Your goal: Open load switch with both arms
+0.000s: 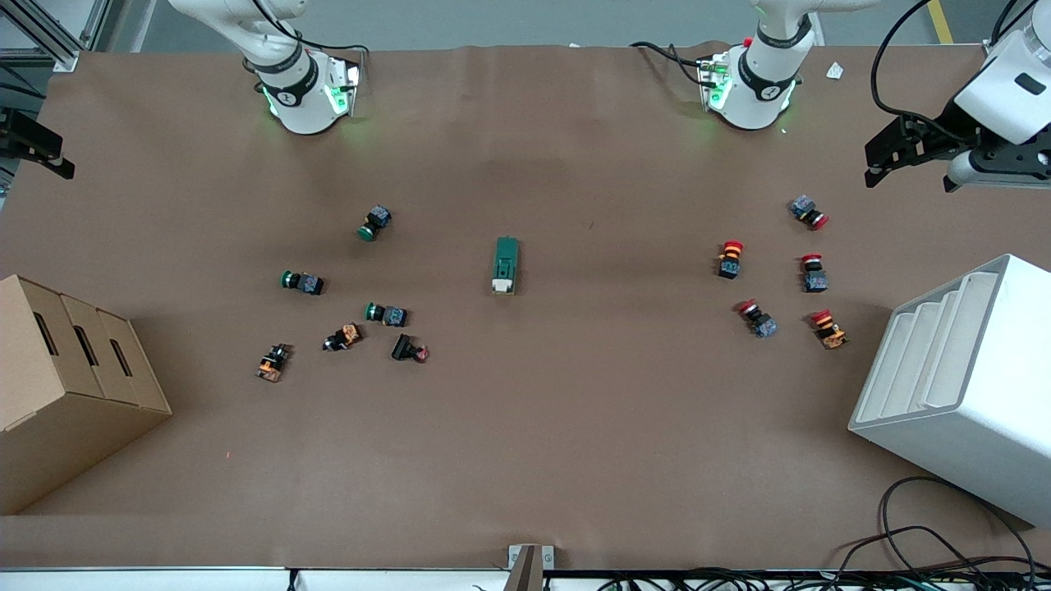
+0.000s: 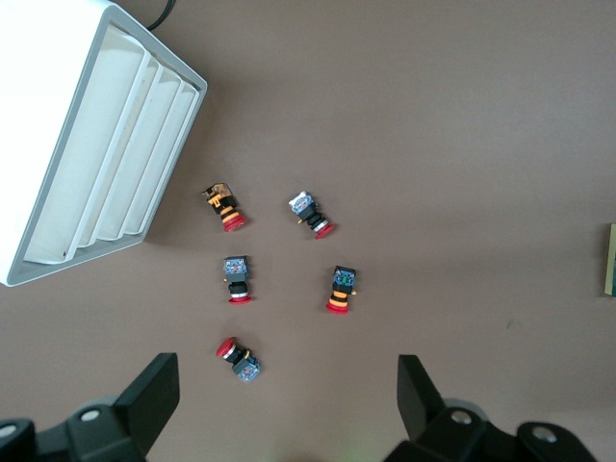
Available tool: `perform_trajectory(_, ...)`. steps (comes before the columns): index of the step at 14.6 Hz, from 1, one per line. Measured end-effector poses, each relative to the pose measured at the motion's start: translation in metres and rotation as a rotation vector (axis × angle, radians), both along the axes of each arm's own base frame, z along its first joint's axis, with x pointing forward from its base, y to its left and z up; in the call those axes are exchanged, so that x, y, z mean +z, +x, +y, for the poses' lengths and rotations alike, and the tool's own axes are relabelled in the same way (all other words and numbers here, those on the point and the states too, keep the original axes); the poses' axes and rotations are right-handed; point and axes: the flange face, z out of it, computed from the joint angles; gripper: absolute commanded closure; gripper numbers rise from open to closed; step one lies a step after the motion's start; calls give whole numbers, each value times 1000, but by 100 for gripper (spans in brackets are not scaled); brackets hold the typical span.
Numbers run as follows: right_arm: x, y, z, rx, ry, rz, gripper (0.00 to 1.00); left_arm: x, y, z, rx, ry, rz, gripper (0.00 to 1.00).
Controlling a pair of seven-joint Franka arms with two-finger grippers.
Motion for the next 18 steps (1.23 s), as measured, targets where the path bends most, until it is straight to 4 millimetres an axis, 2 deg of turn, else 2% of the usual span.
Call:
perform_trajectory(4,0,0,-1,2,0,-2,0,0,-1,-7,-12,1,0,0)
perform_trajectory(5,0,0,-1,7,0,-3,0,-1,-2,-15,-28,2,1,0)
perform_trajectory(7,1,0,-1,12,-1,-8,0,-7,-3,-46,-75,5,10,0)
perform_trajectory(9,1,0,-1,12,0,-5,0,-21,-2,-95,-93,4,13,0)
perform_trajectory(12,2,0,-2,9,0,-5,0,-57,-10,-191,-8,-17,29,0)
perform_trajectory(15,2,0,-2,12,-1,-9,0,-104,-30,-284,78,-51,61,0)
perform_trajectory(18,2,1,-1,20,-6,-10,0,-155,-60,-364,143,-26,42,0)
